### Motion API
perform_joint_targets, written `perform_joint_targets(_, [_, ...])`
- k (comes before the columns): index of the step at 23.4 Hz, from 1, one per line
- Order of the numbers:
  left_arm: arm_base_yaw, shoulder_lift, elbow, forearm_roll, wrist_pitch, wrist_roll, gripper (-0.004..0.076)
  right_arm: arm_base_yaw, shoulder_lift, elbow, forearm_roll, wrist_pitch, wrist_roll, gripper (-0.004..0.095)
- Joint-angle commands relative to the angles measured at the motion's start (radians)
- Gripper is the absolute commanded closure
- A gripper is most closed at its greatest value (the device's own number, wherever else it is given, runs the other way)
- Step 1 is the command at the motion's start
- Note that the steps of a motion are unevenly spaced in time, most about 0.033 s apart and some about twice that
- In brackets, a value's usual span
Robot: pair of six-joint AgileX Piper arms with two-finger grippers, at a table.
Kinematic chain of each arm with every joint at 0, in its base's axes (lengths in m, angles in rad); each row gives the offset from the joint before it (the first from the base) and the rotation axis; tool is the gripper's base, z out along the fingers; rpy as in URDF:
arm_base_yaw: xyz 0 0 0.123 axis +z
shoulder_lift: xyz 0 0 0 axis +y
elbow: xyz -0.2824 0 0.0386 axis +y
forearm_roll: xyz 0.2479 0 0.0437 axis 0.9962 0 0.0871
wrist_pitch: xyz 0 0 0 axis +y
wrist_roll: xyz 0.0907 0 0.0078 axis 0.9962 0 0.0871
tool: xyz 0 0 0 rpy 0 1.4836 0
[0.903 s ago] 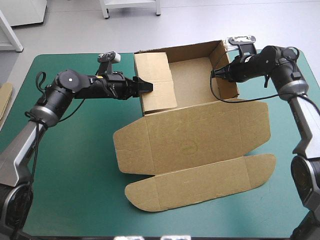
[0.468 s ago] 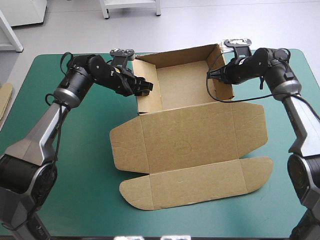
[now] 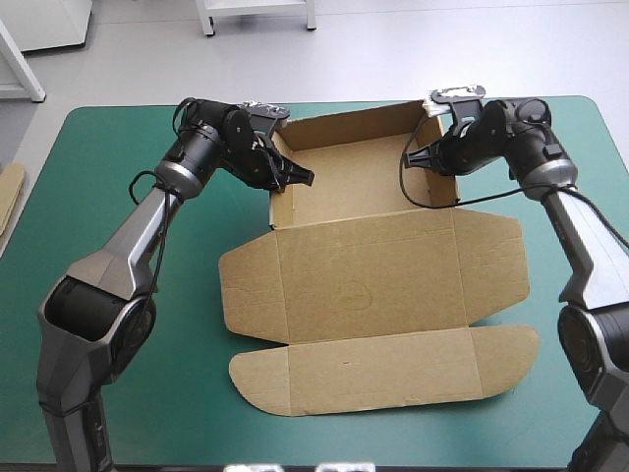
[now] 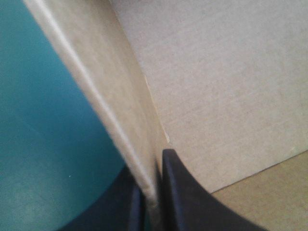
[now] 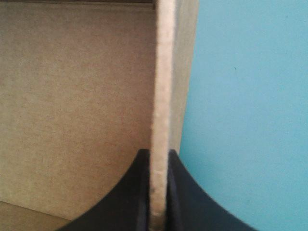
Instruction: Fold the box
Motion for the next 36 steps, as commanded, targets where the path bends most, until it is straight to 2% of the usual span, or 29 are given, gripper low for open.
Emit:
perform_joint_targets(1, [-0.024,-0.049,-0.056,-0.063,-0.062,0.025,0.0732,0.052,-0.041,-0.030,0.044,0.013,0.003,0.0917])
perform_joint_targets(9, [-0.024,-0.025,-0.056,0.042,-0.037,0.013,0.0733,0.060,0.007,-0.030,0.015,0.043,0.021,0.0915])
perform_joint_targets(16, [-0.024,0.061,-0.056,0.052,-0.024,0.010,0.0733,0.062,0.096,-0.032,0.015,0.102,0.024,0.0915])
perform_joint_targets(24, [-0.024,0.073,-0.056,0.052,-0.037,0.010,0.0731,0.062,0.108,-0.032,-0.032,0.072,0.020,0.0908])
perform_joint_targets(26, [-0.024,0.073,-0.056,0.052,-0.037,0.012,0.0663,0.062,0.102,-0.033,-0.034,0.063,0.020,0.0813])
perform_joint_targets(28, [-0.024,0.069,-0.056,0.049,-0.037,0.014,0.0494,0.062,0.091,-0.035,-0.034,0.053,0.024,0.0638])
perform_joint_targets(29, [-0.024,0.062,-0.056,0.049,-0.036,0.014,0.0368,0.062,0.083,-0.041,-0.041,0.053,0.033,0.0532])
perform_joint_targets(30, [-0.024,0.055,-0.056,0.049,-0.036,0.014,0.0286,0.062,0.075,-0.041,-0.053,0.053,0.033,0.0467])
perform_joint_targets(32, [-0.024,0.042,-0.056,0.049,-0.036,0.014,0.0253,0.062,0.064,-0.045,-0.074,0.055,0.049,0.0421])
perform_joint_targets(36, [-0.024,-0.017,-0.058,0.056,-0.061,0.014,0.0256,0.062,0.028,-0.062,-0.100,0.069,0.057,0.0416])
